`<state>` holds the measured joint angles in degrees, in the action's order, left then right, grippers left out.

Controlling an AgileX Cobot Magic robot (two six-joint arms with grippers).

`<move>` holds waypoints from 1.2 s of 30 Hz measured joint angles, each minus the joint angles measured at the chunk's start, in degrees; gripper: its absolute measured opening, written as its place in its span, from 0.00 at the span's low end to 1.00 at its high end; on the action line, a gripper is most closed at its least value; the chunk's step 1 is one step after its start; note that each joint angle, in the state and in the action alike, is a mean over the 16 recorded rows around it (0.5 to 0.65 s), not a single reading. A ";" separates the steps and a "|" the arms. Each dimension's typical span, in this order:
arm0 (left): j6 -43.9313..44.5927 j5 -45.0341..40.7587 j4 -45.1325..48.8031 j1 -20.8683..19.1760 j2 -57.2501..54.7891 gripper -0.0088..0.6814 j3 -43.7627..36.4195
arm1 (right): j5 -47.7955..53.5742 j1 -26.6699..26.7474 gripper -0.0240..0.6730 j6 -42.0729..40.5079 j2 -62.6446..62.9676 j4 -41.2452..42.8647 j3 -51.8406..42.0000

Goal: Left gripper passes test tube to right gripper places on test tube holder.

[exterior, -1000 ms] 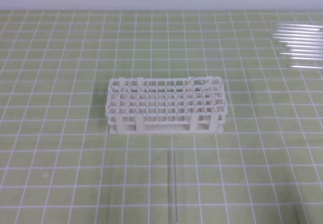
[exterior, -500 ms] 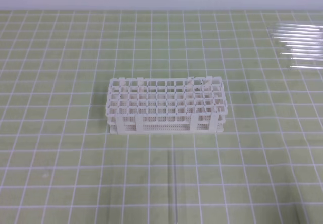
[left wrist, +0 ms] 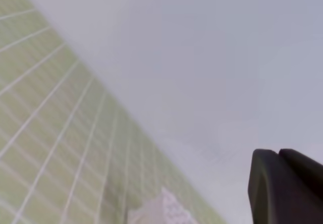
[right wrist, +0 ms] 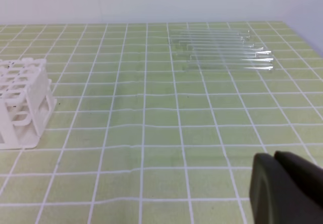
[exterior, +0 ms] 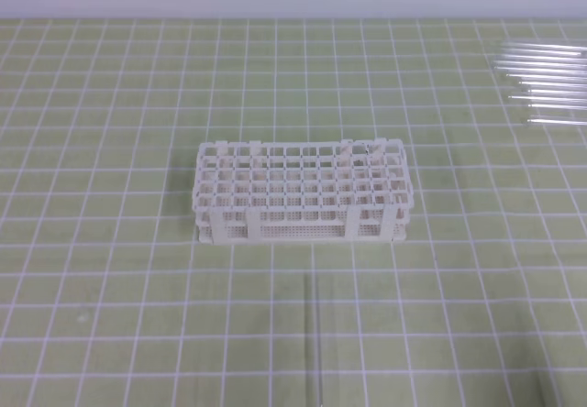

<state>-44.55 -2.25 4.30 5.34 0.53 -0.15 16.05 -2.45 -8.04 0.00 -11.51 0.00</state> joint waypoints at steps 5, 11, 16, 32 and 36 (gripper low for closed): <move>-5.87 3.46 -1.74 -0.01 0.25 0.01 -0.05 | 0.00 0.00 0.01 0.00 0.00 0.00 0.00; -7.72 7.68 -2.05 -0.01 0.39 0.01 -0.15 | 0.00 0.00 0.01 0.00 0.00 0.00 0.00; -8.67 9.92 -2.10 0.00 0.11 0.01 -0.05 | 0.00 0.00 0.01 0.00 0.00 0.00 0.00; 6.47 -18.69 -4.51 8.29 -8.13 0.01 18.23 | 0.00 0.00 0.01 0.00 0.00 0.00 0.00; 17.98 -32.27 -7.59 12.39 -16.58 0.01 28.44 | 0.00 0.00 0.01 0.00 0.00 0.00 0.00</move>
<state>-26.57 -34.53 -3.30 17.73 -16.05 28.28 16.05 -2.45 -8.04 0.00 -11.51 0.00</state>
